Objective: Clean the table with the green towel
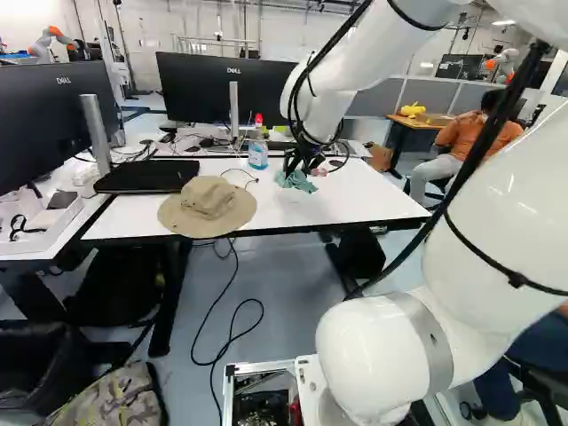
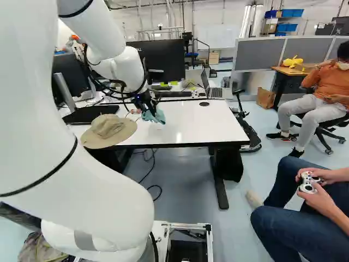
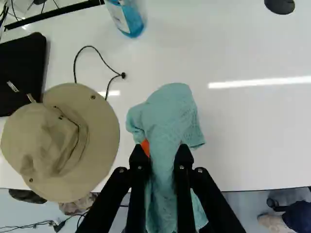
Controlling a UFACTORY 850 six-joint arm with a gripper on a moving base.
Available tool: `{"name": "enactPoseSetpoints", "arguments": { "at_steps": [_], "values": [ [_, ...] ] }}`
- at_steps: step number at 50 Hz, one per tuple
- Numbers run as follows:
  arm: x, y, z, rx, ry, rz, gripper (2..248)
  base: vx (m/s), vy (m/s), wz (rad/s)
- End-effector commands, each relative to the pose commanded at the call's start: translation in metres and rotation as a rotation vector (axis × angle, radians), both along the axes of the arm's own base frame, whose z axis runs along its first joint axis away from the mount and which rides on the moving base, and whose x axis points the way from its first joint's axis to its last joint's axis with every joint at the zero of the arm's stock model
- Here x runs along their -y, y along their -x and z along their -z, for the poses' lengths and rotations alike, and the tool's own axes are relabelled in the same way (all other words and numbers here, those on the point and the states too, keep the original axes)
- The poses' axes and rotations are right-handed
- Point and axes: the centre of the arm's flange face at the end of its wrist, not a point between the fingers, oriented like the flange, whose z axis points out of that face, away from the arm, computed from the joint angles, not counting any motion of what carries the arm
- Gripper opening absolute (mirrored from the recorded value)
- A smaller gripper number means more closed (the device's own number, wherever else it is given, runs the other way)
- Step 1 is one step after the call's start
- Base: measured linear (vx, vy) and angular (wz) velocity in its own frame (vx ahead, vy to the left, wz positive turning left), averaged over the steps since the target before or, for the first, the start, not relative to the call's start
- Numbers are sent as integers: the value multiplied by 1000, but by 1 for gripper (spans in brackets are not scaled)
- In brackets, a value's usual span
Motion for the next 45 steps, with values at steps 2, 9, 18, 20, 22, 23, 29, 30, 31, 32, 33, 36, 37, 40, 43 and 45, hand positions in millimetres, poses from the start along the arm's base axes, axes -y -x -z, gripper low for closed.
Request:
{"name": "enactPoseSetpoints", "arguments": {
  "at_steps": [2, 9, 18, 20, 22, 23, 29, 30, 31, 32, 33, 36, 37, 40, 43, 45],
  "values": [
    [1, -6, 1, 12, 1, 5, 62, 0, 0, 0],
    [2, -22, 5, 57, 3, 13, 62, 0, 0, 0],
    [-3, -32, 12, 116, 6, 11, 62, 0, 0, 0],
    [-5, -35, 13, 127, 7, 9, 62, 0, 0, 0],
    [-7, -37, 15, 139, 7, 7, 62, 0, 0, 0],
    [-7, -38, 15, 144, 8, 6, 62, 0, 0, 0],
    [-13, -43, 20, 178, 9, 0, 62, 0, 0, 0],
    [-14, -44, 21, 183, 9, -1, 62, 0, 0, 0],
    [-14, -45, 21, 188, 9, -2, 62, 0, 0, 0],
    [-15, -45, 22, 193, 9, -3, 62, 0, 0, 0],
    [-16, -46, 23, 198, 9, -4, 62, 0, 0, 0],
    [-18, -47, 25, 210, 10, -6, 62, 0, 0, 0],
    [-18, -47, 26, 213, 10, -7, 62, 0, 0, 0],
    [-20, -47, 29, 221, 10, -10, 62, 0, 0, 0],
    [-22, -46, 32, 224, 11, -13, 62, 0, 0, 0],
    [-23, -45, 34, 223, 11, -14, 62, 0, 0, 0]
  ]
}}
